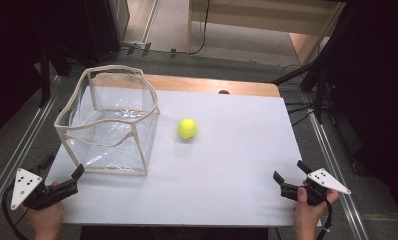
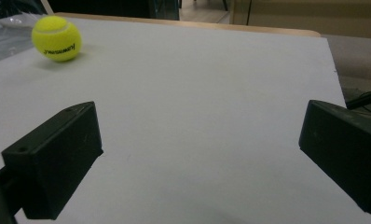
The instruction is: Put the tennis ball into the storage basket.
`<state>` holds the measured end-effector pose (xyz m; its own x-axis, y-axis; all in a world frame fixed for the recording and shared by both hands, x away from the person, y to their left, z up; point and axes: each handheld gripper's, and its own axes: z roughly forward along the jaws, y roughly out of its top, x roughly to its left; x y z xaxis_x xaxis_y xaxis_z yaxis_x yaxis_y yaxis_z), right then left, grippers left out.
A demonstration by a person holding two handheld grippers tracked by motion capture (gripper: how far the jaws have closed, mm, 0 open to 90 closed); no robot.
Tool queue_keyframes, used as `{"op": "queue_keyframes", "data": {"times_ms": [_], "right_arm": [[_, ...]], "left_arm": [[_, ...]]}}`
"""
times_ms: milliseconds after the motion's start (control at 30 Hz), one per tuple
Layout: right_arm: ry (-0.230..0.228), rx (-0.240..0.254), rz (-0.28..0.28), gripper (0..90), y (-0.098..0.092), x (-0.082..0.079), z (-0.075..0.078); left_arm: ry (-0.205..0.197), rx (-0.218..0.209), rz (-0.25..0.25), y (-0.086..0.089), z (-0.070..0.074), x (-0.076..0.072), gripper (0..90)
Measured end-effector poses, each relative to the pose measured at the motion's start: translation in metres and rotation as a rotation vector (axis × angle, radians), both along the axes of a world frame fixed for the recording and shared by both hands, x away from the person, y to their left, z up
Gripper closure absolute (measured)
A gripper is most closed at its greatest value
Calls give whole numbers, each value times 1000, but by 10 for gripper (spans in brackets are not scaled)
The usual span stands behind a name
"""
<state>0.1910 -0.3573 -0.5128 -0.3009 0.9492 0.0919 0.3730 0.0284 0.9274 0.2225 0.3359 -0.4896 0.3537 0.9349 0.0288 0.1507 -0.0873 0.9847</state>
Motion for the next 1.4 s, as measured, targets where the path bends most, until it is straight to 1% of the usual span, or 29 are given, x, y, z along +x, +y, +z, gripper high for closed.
{"op": "queue_keyframes", "data": {"times_ms": [33,67,167,200,233,300,333,400,467,500,533,567,600,667,700,733,767,900,933,1000,1167,1267,1367,1400], "right_arm": [[0,0,0,0,0,0,0],[2,-11,7,0,2,0,0],[10,-13,2,0,4,0,1],[11,-25,5,0,4,0,1],[11,-25,5,0,4,0,1],[16,-17,8,0,5,1,4],[16,-11,16,0,5,1,6],[17,-31,29,0,8,3,10],[19,-46,47,0,12,6,15],[19,-46,47,0,12,6,15],[27,-54,67,0,18,11,19],[27,-54,67,0,18,11,19],[40,-80,81,0,25,15,22],[43,-84,88,0,28,17,24],[52,-87,97,0,31,19,26],[64,-104,116,0,37,23,30],[71,-112,122,0,39,25,31],[79,-121,150,0,49,34,37],[79,-121,150,0,49,34,37],[89,-126,172,0,55,41,40],[93,-144,190,0,66,53,46],[98,-162,208,0,74,59,51],[97,-169,219,0,79,63,53],[100,-176,233,0,85,68,55]], "left_arm": [[0,0,0,0,0,0,68],[-6,-6,-2,1,0,0,68],[-8,-13,6,2,0,0,68],[-7,-15,9,2,0,1,68],[-7,-15,9,2,0,1,68],[-7,-2,10,0,0,1,68],[-7,0,10,-1,0,1,68],[-12,5,4,-1,0,0,68],[-7,0,10,-1,0,0,68],[-7,0,10,-1,0,0,68],[-7,-2,11,0,0,1,68],[-7,-2,11,0,0,1,68],[-6,-5,11,0,0,2,68],[-5,0,13,0,0,2,68],[-4,4,15,-1,0,2,68],[-4,5,13,-1,0,2,68],[-4,7,14,-1,0,3,68],[-5,3,12,-1,0,3,68],[-5,3,12,-1,0,3,68],[-8,-3,11,0,0,2,68],[-14,-13,11,1,0,0,68],[-11,-1,7,1,0,-1,68],[-20,-5,3,1,-1,-1,68],[-21,-6,3,1,-1,-2,68]]}}
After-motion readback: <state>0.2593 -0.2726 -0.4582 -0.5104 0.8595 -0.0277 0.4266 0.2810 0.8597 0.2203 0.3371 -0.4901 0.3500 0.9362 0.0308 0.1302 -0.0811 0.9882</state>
